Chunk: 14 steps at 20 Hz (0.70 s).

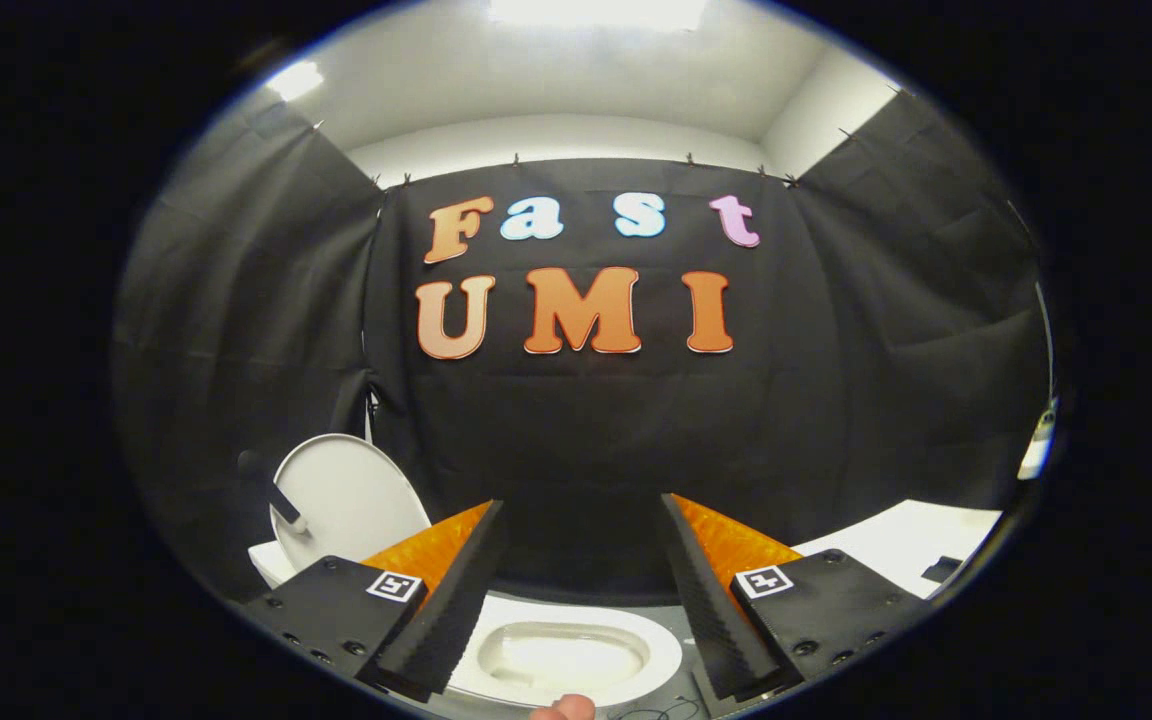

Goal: Open the toilet lid.

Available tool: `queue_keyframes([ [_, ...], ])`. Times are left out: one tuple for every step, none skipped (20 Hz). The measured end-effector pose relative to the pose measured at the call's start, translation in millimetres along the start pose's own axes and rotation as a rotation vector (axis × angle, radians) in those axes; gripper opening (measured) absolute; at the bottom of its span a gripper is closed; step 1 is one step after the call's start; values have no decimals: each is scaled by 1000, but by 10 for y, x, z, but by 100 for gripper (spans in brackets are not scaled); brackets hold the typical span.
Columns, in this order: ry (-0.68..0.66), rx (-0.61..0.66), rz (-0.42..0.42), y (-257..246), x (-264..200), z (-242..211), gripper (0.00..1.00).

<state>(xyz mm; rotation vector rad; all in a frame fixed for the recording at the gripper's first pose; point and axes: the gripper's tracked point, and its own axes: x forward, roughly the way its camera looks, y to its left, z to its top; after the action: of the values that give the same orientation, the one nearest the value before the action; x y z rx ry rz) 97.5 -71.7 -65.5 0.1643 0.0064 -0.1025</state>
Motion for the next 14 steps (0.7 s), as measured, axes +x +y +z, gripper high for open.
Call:
queue_keyframes([
  [-3, 6, -1, -92, -114, -40, 98],
  [-2, -1, -11, -183, -208, -83, 98],
  [4, -12, -23, -297, -293, -132, 98],
  [11, -16, -22, -343, -362, -177, 98],
  [13, -22, -16, -331, -420, -204, 98],
  [8, -41, -4, -308, -479, -213, 99],
  [8, -66, -3, -304, -514, -229, 99],
  [18, -89, -5, -298, -533, -288, 98],
  [34, -103, -1, -249, -540, -342, 98],
  [49, -107, 0, -203, -557, -394, 98],
  [49, -112, 7, -153, -547, -427, 98],
  [41, -118, 23, -69, -550, -420, 97],
  [49, -127, 47, 26, -554, -443, 97],
  [61, -139, 57, 77, -549, -488, 97],
])
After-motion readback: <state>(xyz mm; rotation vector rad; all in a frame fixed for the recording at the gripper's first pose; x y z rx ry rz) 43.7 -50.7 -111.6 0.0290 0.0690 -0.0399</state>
